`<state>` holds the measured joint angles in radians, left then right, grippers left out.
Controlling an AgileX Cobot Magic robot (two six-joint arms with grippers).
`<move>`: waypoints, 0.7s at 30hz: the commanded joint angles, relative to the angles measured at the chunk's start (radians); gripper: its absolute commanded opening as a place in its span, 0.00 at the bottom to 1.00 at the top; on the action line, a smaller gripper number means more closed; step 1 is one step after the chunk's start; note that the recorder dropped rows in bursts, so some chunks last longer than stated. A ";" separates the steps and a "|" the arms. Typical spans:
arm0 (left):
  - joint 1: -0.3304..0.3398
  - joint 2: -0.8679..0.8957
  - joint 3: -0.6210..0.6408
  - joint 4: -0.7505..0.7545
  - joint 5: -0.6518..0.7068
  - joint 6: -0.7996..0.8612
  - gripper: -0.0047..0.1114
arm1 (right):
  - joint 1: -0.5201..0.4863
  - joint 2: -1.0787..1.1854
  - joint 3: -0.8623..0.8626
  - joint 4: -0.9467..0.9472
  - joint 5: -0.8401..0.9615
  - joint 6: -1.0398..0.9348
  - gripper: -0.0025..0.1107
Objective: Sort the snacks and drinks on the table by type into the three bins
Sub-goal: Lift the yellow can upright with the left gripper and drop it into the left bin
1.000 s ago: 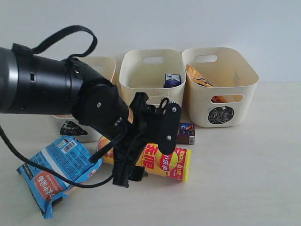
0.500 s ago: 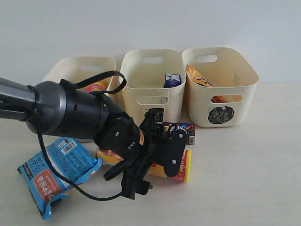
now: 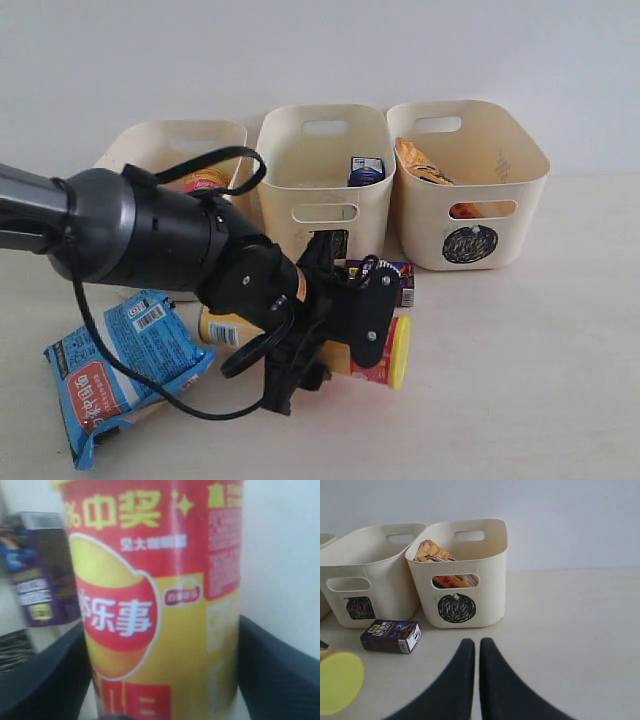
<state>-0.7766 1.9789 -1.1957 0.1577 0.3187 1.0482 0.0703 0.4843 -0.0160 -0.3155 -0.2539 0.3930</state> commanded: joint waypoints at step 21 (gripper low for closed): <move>0.231 -0.614 0.003 -0.004 -0.095 -1.120 0.08 | -0.001 0.004 0.004 -0.004 -0.006 0.000 0.03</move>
<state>-0.6105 1.3900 -1.1941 0.1577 0.2463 0.0212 0.0703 0.4843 -0.0160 -0.3155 -0.2539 0.3951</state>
